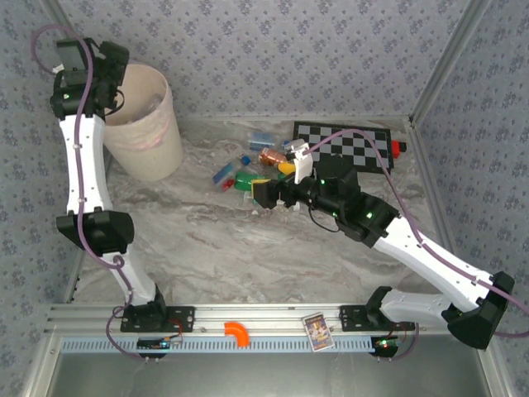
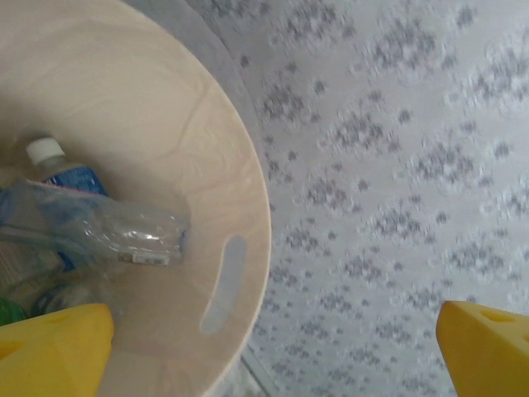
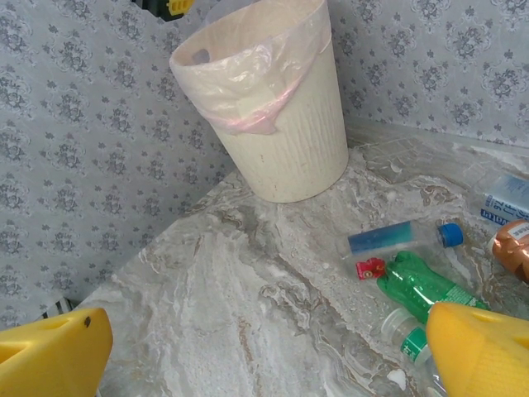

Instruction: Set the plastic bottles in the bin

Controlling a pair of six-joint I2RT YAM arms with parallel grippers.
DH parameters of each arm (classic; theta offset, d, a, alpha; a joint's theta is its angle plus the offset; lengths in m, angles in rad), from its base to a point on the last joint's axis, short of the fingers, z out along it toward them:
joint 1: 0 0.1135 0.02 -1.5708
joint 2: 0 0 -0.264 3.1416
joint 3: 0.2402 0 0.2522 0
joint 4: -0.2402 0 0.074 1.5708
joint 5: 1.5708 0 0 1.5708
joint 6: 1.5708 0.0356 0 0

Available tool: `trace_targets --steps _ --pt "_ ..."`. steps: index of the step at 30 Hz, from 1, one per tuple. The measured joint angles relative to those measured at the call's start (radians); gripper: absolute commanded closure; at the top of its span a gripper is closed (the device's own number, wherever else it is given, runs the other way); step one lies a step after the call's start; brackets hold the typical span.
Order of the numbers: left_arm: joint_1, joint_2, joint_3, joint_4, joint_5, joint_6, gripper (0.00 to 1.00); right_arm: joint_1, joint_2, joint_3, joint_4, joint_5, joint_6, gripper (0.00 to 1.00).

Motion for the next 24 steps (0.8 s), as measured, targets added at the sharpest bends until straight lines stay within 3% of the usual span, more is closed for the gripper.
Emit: trace_targets --steps 4,9,16,24 --pt "-0.071 -0.065 -0.111 0.019 -0.007 0.049 0.0 0.003 -0.007 0.0 -0.001 0.014 0.0 0.0" --pt "-0.166 -0.215 -0.415 0.131 -0.007 0.091 0.01 0.003 -0.035 -0.011 0.0 0.031 0.0 0.0" --pt "-0.305 -0.342 -0.716 0.253 -0.015 0.176 0.03 0.003 -0.051 -0.057 -0.002 0.054 0.0 0.01" --pt "-0.488 -0.397 -0.943 0.363 -0.036 0.43 0.09 -0.003 -0.066 -0.117 -0.016 0.068 0.004 0.0"
